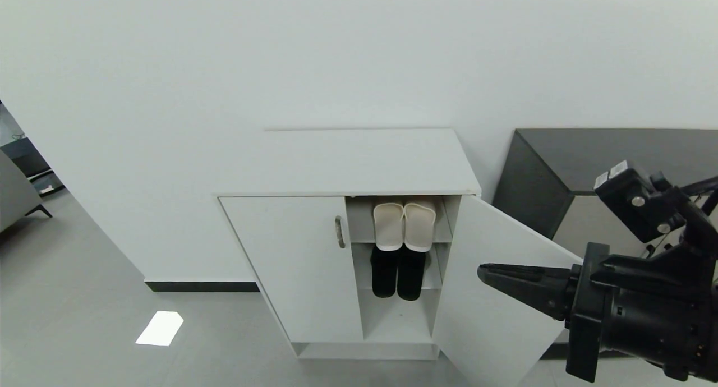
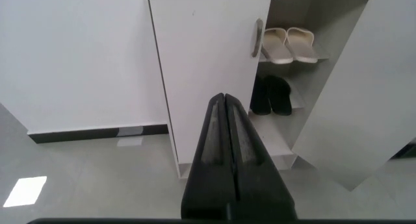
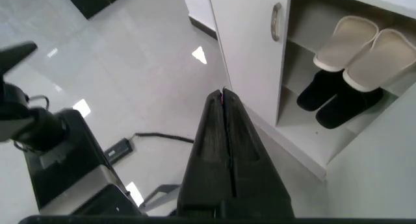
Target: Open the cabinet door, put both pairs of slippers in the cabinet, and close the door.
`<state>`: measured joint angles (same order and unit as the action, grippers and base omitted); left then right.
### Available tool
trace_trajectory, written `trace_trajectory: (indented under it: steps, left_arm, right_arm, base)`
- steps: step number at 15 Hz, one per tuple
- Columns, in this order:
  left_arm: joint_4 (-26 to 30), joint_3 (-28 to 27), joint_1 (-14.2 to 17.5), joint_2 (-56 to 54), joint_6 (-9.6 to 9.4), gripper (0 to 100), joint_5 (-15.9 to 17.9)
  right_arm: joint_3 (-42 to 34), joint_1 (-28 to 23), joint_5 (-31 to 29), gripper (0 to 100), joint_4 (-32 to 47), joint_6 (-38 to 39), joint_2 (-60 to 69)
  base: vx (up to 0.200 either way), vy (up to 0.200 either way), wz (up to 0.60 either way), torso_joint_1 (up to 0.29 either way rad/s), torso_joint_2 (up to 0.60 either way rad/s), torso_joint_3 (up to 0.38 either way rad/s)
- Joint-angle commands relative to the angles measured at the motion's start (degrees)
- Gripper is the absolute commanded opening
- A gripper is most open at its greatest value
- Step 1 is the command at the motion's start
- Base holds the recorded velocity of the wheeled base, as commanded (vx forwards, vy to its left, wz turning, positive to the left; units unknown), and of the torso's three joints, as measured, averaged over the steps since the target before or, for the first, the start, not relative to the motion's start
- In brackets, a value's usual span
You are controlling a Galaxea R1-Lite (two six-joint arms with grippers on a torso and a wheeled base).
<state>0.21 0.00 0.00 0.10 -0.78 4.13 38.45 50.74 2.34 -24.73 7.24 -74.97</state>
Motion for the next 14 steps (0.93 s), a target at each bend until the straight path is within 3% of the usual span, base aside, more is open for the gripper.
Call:
trace_trajectory:
  steps: [1,2,14]
  left_arm:
    - [-0.03,0.00,0.00,0.08,-0.01,0,0.00]
    - [-0.03,0.00,0.00,0.08,-0.01,0,0.00]
    - [-0.03,0.00,0.00,0.08,-0.01,0,0.00]
  right_arm:
    - [-0.92,-0.02,-0.06,0,-0.05,-1.44,-0.26]
    - [-1.10,-0.02,0.03,0,-0.05,-1.62,-0.26]
    - [-1.62,-0.02,0.21,0,-0.14,-1.62,-0.97]
  base:
    - [0.000,0.000,0.00,0.115,-0.22,-0.124]
    - [0.000,0.000,-0.60,0.061,-0.11,-0.061]
    - [0.000,0.000,0.00,0.003,0.00,-0.003]
